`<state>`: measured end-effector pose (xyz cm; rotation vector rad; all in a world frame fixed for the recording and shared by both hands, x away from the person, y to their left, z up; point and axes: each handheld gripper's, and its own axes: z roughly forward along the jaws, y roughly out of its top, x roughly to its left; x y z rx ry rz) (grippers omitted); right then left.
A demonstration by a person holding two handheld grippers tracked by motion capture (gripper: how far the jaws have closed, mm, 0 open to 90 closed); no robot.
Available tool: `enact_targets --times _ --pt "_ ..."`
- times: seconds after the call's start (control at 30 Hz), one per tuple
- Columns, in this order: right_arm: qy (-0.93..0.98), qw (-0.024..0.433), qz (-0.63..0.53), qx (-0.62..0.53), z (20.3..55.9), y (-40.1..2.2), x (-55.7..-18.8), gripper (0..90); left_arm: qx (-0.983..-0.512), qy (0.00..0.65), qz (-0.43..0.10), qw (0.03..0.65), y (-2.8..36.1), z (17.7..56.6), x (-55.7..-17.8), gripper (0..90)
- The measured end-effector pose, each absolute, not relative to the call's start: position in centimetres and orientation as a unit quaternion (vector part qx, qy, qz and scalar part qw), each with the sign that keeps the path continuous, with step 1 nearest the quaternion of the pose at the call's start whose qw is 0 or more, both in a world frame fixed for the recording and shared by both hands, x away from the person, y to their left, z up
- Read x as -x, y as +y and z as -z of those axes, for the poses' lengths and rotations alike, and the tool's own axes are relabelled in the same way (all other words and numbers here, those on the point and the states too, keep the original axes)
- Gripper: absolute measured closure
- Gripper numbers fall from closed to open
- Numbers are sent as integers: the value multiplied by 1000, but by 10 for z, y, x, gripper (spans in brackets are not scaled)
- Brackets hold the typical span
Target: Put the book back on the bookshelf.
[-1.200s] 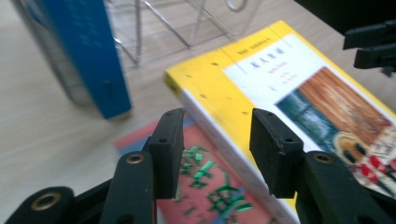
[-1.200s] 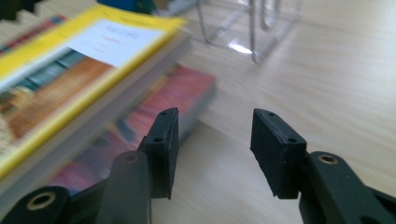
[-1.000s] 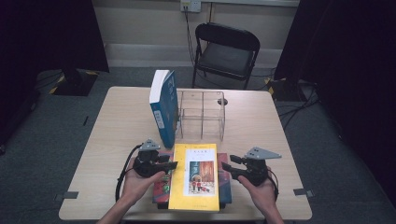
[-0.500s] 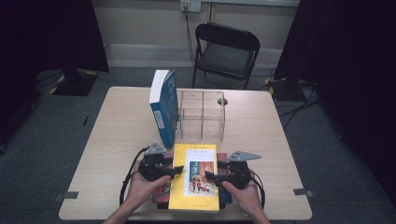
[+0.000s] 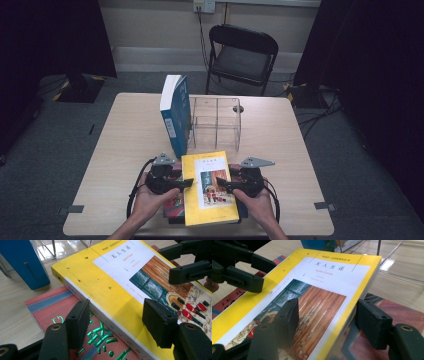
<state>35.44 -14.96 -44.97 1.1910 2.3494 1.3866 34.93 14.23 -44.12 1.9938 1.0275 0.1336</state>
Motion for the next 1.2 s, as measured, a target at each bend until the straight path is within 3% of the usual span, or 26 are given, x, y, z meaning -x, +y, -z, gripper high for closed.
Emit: enact_targets --times 0.13,0.4,0.53,1.2 --pt "787 89 -464 -396 448 -151 -356 402 -797 413 -52 438 143 442 -349 392" --pt "773 76 -466 -424 450 -148 -365 401 -800 410 -54 435 143 442 -350 388" --pt "761 76 -475 -435 446 -152 -364 528 -801 411 -60 432 141 441 -349 384" --pt "743 50 -496 -447 436 -157 -346 535 -800 408 -63 435 141 442 -349 382"
